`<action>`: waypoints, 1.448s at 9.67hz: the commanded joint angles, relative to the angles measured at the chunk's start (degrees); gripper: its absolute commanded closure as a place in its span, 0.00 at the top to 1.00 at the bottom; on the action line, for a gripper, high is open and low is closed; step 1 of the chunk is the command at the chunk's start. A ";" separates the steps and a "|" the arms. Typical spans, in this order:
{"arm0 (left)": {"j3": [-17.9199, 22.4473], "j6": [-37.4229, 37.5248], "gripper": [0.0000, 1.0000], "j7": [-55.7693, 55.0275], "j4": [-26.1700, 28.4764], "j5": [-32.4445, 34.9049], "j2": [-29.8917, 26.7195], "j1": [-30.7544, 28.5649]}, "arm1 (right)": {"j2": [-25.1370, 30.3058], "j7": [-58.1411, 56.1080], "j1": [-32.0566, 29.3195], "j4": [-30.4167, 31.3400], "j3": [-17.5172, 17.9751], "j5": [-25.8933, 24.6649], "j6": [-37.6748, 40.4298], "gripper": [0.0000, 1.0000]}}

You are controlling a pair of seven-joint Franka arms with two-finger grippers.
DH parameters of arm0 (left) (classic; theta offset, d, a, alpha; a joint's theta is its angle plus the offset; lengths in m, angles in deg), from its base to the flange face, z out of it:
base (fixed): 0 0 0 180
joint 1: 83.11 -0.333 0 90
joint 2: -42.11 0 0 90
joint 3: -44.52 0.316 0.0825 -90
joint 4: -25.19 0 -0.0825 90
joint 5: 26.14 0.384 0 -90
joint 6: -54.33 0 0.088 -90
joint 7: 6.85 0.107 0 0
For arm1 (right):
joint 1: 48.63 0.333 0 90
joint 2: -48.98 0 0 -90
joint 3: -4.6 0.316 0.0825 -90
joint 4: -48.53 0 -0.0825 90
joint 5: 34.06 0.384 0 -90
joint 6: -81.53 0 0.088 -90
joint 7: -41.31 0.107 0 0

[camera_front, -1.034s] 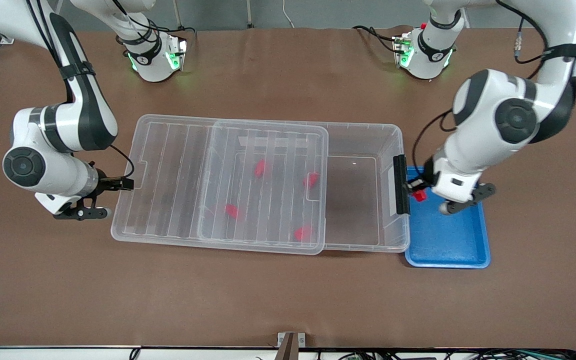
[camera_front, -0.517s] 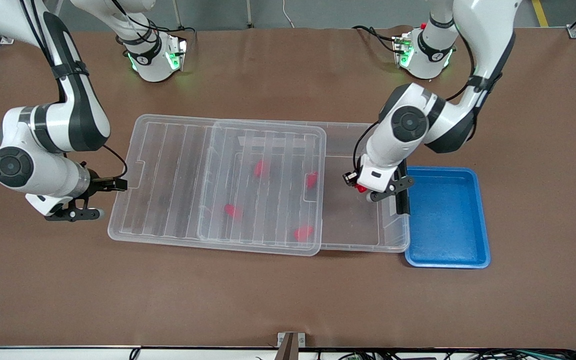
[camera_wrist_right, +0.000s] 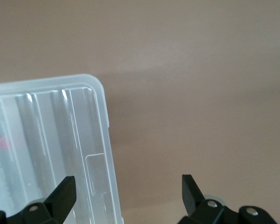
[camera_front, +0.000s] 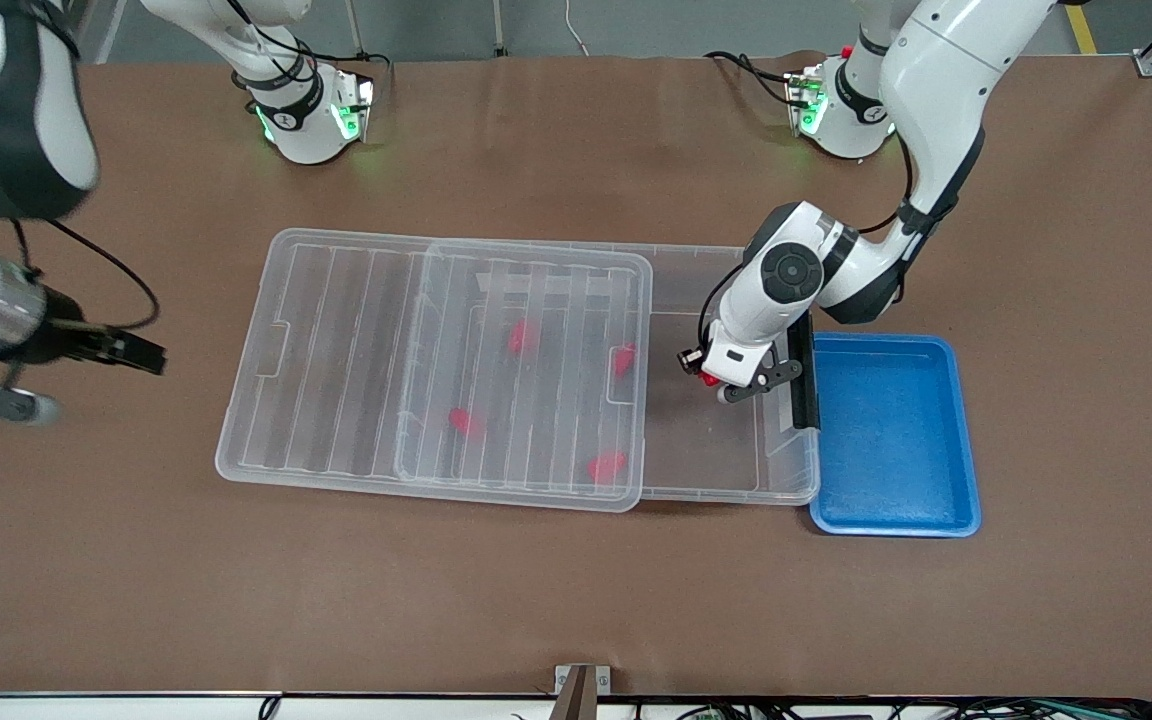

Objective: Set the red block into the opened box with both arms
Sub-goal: 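Carry the red block over the opened box and lower it with the left gripper, then open the left gripper and withdraw it from the box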

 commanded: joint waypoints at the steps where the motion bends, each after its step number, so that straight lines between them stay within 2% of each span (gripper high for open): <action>1: 0.01 -1.36 0.48 -0.28 -0.13 3.28 2.24 -0.47 | 7.70 0.08 -3.14 1.81 -0.38 3.30 3.86 1.00; 2: -0.08 -1.02 0.98 -0.19 -1.27 3.29 1.98 -0.73 | 9.73 -0.80 -3.94 1.81 -2.03 5.84 6.76 1.00; 3: -0.16 -0.06 1.00 -0.19 -3.10 3.29 1.46 -0.65 | 11.23 -4.37 -3.78 1.81 -3.26 6.22 8.97 1.00; 4: -0.25 5.44 1.00 -0.45 -6.43 3.11 -0.64 -0.56 | 11.50 -6.58 -3.95 1.90 -3.62 6.22 10.47 1.00; 5: -0.34 13.58 1.00 -0.45 -11.51 2.68 -2.92 -0.74 | 11.42 -7.04 -4.04 1.82 -4.24 6.22 10.40 1.00; 7: -0.60 31.59 1.00 0.07 -25.29 2.32 -4.08 -0.56 | 11.15 -7.05 -3.86 1.64 -4.24 6.31 9.70 1.00; 8: -1.13 38.03 1.00 1.21 -31.28 2.49 -4.17 -1.17 | 11.15 -7.05 -3.86 1.64 -4.24 6.31 9.69 1.00; 9: -0.87 41.40 1.00 5.92 -34.82 2.84 -5.13 -1.61 | 11.15 -7.05 -3.86 1.64 -4.24 6.31 9.69 1.00; 12: -1.13 46.00 1.00 22.35 -37.75 3.11 -11.27 -10.55 | 11.15 -7.05 -3.95 1.73 -4.24 6.31 9.78 1.00; 14: -1.05 49.42 1.00 27.31 -39.23 2.59 -14.18 -14.26 | 11.15 -7.05 -3.95 1.73 -4.24 6.31 9.78 1.00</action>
